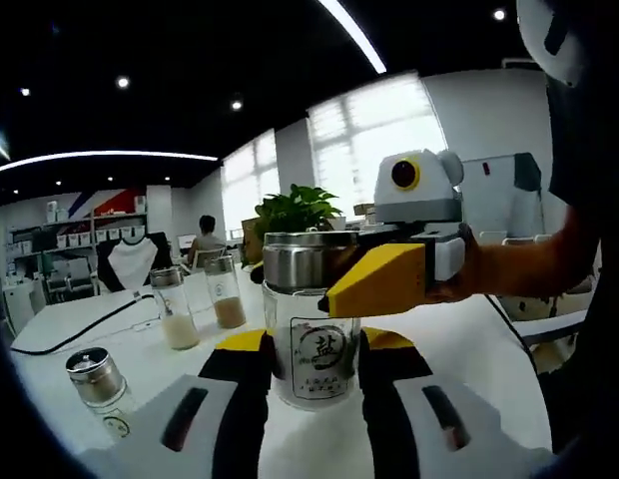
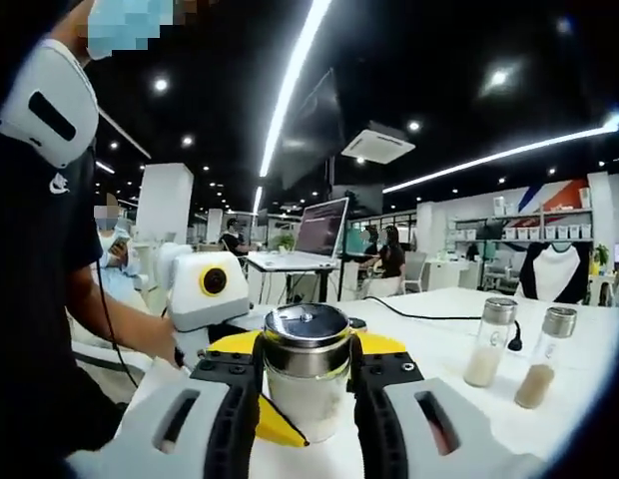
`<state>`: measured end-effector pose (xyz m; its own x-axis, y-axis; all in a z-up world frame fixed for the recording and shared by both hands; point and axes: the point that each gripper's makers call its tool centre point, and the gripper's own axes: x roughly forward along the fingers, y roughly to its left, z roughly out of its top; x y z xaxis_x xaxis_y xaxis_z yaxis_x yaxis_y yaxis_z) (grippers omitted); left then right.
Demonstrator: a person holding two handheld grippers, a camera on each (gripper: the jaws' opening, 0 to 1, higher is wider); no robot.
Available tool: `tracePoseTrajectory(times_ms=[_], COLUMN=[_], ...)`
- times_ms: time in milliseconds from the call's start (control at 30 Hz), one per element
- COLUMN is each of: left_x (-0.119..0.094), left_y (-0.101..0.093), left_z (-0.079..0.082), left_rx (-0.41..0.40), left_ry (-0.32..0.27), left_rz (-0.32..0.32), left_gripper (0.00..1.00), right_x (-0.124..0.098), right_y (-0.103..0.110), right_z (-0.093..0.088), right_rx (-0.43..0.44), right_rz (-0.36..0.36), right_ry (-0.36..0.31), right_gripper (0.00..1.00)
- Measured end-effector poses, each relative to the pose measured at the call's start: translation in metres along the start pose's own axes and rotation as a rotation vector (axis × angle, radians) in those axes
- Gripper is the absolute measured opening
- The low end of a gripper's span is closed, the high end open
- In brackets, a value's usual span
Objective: Rotate the seasoning bottle until the label or dispensing opening points toward the visible target arrow and the bottle remains upright within the marked orientation range
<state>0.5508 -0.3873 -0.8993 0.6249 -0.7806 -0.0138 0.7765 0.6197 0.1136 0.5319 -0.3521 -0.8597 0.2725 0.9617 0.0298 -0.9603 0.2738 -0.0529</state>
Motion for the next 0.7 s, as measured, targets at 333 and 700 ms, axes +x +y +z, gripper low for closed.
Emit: tracePoseTrajectory(times_ms=[333,700], left_x=[0.001,0.003], left_y=[0.015,0.019], left_z=[-0.006,-0.013], left_rx=[-0.021,-0.074], left_ry=[0.017,0.022], left_rz=[0.213,0.316], left_gripper=[0.36,0.36], right_x=[0.001,0.005], right_y=[-0.011,-0.020], right_z=[-0.009,-0.015], right_rx=[0.089,0.121], right_rz=[-0.180,-0.355], right_ry=[-0.018,-0.010], right_gripper=[0.31,0.32])
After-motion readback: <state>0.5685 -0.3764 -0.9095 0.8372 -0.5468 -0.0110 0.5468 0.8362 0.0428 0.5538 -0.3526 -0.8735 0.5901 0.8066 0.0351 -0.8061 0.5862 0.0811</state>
